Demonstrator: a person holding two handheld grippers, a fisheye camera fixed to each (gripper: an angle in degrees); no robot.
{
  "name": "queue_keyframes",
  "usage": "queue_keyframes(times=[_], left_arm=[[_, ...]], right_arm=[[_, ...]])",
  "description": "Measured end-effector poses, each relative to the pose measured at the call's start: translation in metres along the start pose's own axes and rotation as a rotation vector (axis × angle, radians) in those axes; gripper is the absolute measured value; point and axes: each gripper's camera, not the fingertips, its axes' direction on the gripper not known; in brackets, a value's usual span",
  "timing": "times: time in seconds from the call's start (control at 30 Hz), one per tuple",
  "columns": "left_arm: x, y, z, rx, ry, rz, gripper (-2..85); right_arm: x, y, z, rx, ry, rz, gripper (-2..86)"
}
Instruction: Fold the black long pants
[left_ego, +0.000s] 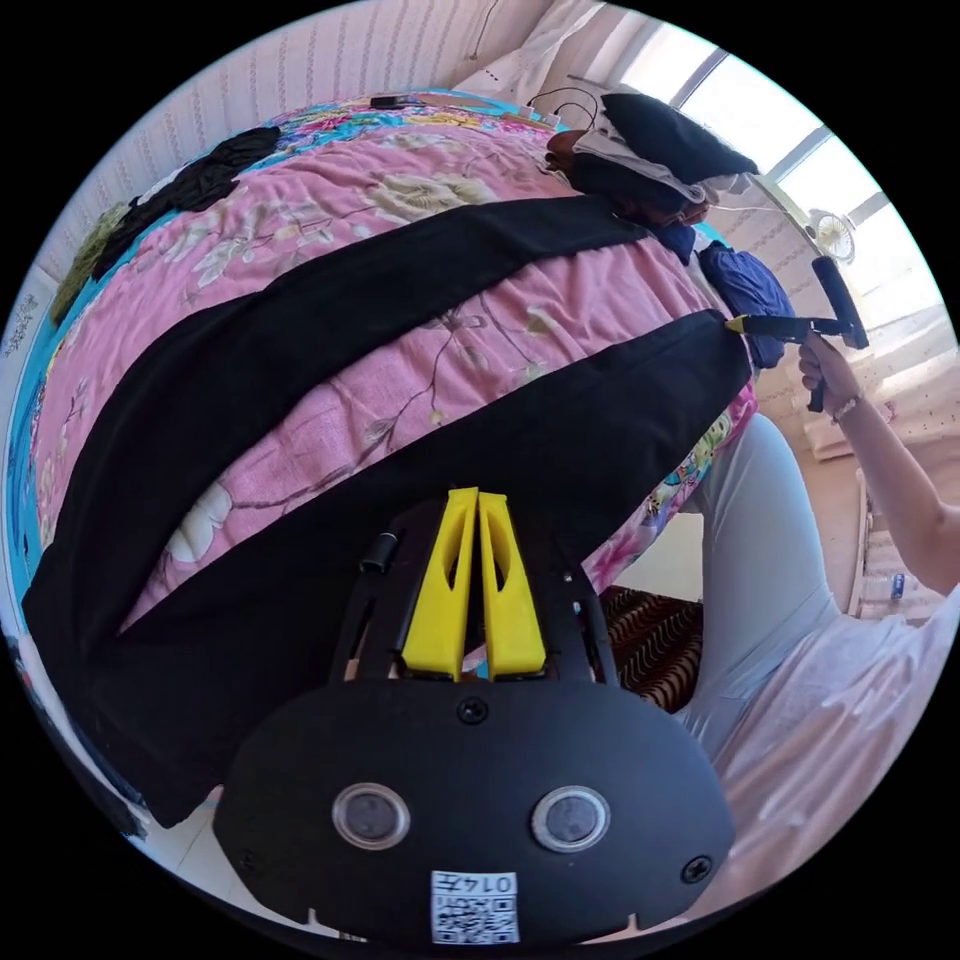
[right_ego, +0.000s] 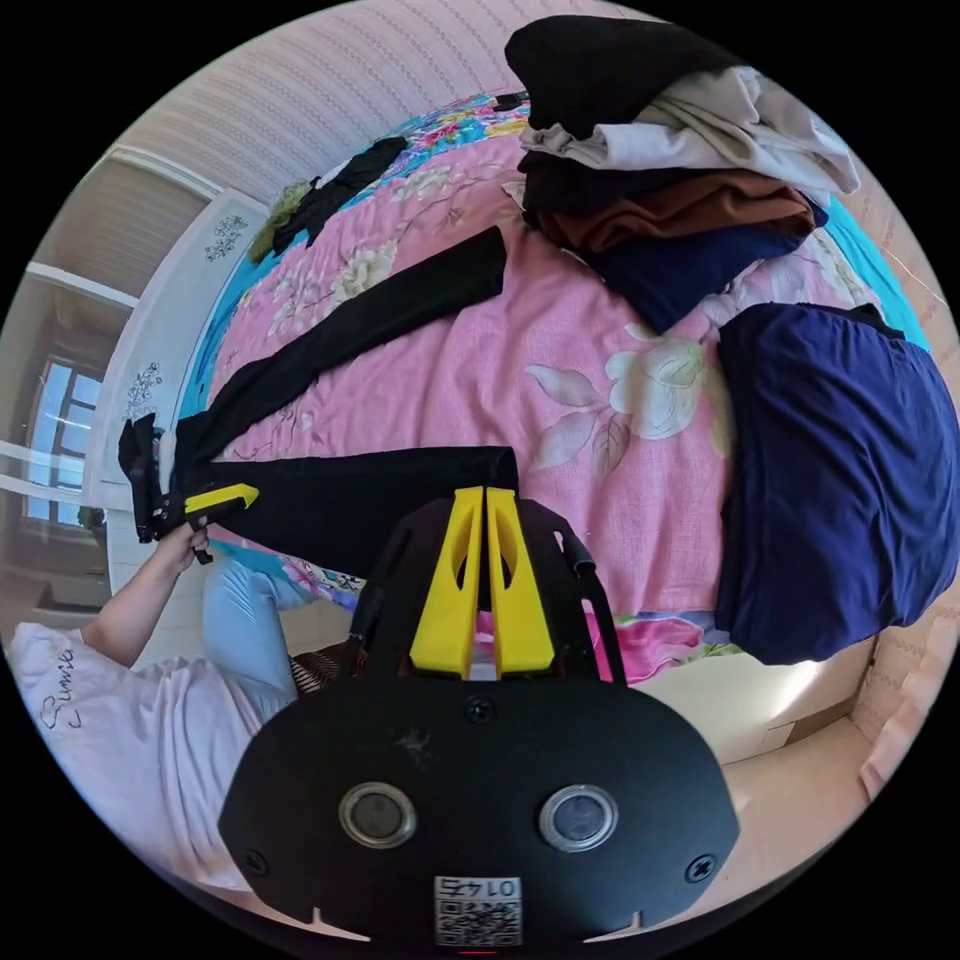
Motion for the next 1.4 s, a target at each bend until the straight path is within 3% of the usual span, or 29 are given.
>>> queue_keyframes(times=[0.2, 0.33, 0.53, 0.73, 0.93, 1.13, 1.4], left_arm=[[-0.045, 0.048, -0.013, 0.080, 0.171, -0.180, -1.0], [-0.096, 0.129, -0.052, 0.281, 0.229, -0.429, -1.0], [-0.181, 0.322, -0.099, 0.603, 0.202, -1.005, -0.7], [-0.221, 0.461, -0.133, 0.738, 0.019, -1.364, 3.9], [-0.259, 0.507, -0.135, 0.889, 0.141, -1.466, 9.5], [-0.287, 0.515, -0.140, 0.742, 0.110, -1.452, 4.1], [-0.294, 0.547, -0.174, 0.717, 0.119, -1.321, -0.5]], right_arm=[[0.008, 0.004, 0.024, -0.019, 0.017, 0.073, 0.3], [0.008, 0.022, 0.005, 0.086, -0.017, 0.100, 1.2], [0.044, 0.066, -0.003, 0.163, -0.147, 0.325, 6.2], [0.064, 0.098, 0.001, 0.192, -0.169, 0.511, 9.7], [0.046, 0.086, 0.009, 0.161, -0.136, 0.468, 9.5], [0.038, 0.065, 0.020, 0.113, -0.147, 0.472, 4.7], [0.031, 0.061, -0.001, 0.176, -0.187, 0.409, 0.1]])
